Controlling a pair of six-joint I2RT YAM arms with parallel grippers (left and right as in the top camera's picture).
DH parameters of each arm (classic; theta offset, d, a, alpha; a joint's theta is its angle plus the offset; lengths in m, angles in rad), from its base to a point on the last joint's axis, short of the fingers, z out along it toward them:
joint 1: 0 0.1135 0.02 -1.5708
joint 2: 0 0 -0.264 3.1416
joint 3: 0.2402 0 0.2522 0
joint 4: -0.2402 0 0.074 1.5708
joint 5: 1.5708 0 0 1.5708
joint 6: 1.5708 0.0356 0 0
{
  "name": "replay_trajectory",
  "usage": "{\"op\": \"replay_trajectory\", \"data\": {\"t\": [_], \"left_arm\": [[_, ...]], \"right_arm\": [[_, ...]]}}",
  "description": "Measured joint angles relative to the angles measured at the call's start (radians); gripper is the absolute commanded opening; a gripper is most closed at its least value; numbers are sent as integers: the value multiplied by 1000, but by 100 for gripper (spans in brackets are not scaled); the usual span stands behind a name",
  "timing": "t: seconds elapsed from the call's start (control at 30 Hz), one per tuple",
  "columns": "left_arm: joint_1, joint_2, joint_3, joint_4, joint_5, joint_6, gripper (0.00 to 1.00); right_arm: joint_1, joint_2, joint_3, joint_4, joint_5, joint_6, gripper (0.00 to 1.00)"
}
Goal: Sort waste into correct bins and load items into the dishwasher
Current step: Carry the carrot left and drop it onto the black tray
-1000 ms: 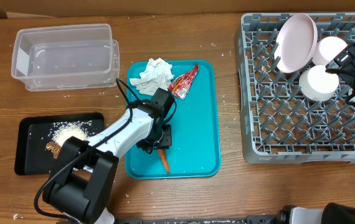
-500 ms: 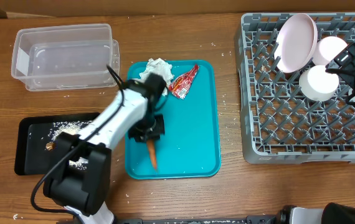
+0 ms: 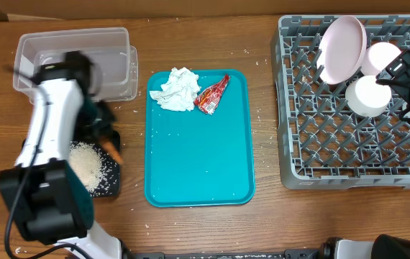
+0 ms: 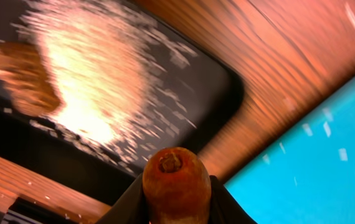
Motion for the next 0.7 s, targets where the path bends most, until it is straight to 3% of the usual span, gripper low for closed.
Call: {"op": "replay_trajectory", "data": {"t": [0.23,0.7], "left_arm": [[190,0,0,80,5,0,27],[256,0,-145,276,-48,-62,29]], "right_arm": [[0,0,0,0,0,-1,100],[0,0,0,0,0,0,100]]}}
